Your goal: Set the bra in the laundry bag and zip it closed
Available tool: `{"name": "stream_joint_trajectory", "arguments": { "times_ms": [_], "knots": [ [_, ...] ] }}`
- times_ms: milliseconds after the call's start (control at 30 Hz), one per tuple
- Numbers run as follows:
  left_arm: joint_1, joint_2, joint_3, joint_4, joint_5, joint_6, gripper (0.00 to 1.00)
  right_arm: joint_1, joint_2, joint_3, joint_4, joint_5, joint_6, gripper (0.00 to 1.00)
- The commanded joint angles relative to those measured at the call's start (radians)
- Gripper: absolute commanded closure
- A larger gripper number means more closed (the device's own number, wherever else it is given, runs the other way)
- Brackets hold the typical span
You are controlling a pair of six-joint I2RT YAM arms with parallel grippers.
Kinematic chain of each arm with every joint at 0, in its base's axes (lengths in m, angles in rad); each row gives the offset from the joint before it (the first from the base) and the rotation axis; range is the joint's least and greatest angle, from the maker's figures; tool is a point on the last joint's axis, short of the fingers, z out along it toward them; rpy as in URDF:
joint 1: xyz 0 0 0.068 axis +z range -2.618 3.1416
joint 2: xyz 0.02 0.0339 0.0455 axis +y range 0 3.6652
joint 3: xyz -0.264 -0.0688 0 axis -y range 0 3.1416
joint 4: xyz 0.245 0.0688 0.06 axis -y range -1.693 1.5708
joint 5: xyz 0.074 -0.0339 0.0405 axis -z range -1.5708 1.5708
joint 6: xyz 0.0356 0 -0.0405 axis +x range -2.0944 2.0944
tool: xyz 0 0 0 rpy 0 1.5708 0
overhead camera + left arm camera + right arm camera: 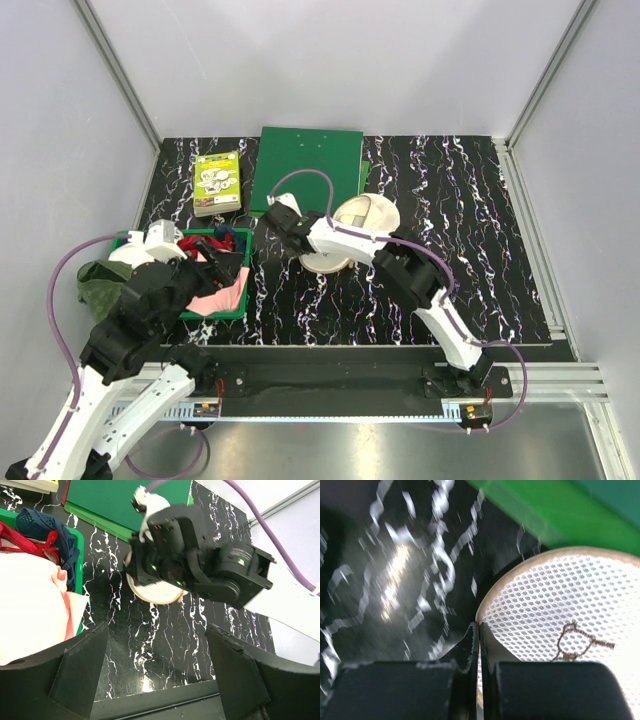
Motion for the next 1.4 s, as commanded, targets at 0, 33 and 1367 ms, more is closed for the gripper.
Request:
{"name": "stream_joint_trajectory", "arguments": {
  "times_ms": [0, 33, 1367],
  "knots": [
    [0.003, 0.016, 0.051, 0.017, -0.012, 0.019, 0.16, -0.003, -0.206, -0.095, 0.002, -0.057, -0.005, 1.00],
    [0.003, 0.019, 0.053, 0.020, -0.012, 0.019, 0.16, -0.004, -0.243, -0.119, 0.011, -0.091, 0.007, 1.00],
    [-0.181, 1.341, 0.319, 0.618, 0.458, 0.103, 0.29, -0.457, -1.812, -1.269, 0.007, -0.295, 0.486, 1.00]
  ]
}}
